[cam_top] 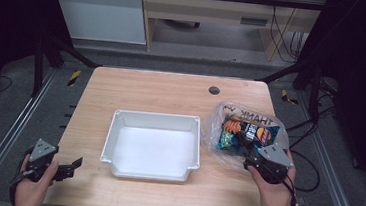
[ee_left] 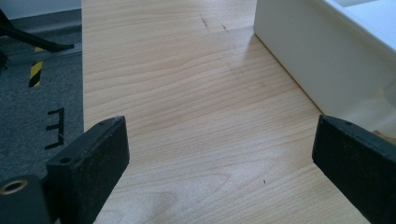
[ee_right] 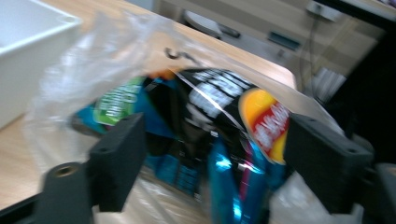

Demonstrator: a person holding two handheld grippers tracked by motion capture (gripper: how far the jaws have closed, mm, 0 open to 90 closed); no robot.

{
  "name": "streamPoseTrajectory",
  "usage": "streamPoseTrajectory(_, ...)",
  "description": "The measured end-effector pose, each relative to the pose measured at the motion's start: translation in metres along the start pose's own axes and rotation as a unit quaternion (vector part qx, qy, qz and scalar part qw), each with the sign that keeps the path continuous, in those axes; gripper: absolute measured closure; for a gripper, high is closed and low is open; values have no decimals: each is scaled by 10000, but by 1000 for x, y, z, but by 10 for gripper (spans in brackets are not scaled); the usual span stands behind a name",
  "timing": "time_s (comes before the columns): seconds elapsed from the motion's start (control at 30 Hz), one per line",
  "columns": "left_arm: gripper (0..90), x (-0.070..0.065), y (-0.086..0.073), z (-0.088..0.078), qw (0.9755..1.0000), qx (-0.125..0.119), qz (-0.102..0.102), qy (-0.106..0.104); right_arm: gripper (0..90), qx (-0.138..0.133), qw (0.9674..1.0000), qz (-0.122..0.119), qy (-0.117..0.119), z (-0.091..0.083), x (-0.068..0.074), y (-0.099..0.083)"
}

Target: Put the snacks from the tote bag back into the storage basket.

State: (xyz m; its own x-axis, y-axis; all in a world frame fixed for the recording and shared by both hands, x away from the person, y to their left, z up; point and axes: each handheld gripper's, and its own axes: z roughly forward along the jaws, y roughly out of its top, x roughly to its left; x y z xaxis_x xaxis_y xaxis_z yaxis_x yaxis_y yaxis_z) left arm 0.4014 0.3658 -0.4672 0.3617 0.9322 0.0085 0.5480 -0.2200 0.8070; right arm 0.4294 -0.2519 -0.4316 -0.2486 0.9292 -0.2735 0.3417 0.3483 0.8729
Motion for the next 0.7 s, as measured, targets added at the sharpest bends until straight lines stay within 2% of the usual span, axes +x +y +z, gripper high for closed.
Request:
streamPoseTrajectory(0.07, 37, -1, 0, 1, 10000, 28, 7, -24, 184, 104, 9997, 186, -150, 1, -5, -1)
streamPoseTrajectory(0.13, 37, -1, -1, 0, 10000, 19, -7, -33, 158, 271, 9976, 470, -431, 4, -9, 0)
streamPoseTrajectory(0.2, 37, -1, -2, 0, 10000, 4, -32, -43, 144, 459, 9954, 636, -551, 7, -12, 0)
streamPoseTrajectory(0.27, 37, 0, -2, 0, 10000, 1, -28, -40, 142, 475, 9945, 691, -624, 6, -14, 0)
streamPoseTrajectory(0.33, 37, 0, -1, 0, 10000, 5, -19, -52, 135, 490, 9940, 774, -591, 5, -15, 1)
streamPoseTrajectory(0.43, 37, -1, 0, 2, 10000, 23, 14, -48, 132, 401, 9944, 776, -600, 3, -16, 1)
streamPoseTrajectory(0.47, 37, -3, 0, 2, 10000, 28, 45, -34, 120, 244, 9953, 763, -549, 1, -16, 2)
streamPoseTrajectory(0.7, 36, -2, -1, 1, 10000, 23, 25, 24, 86, 108, 9965, 638, -531, 1, -13, 5)
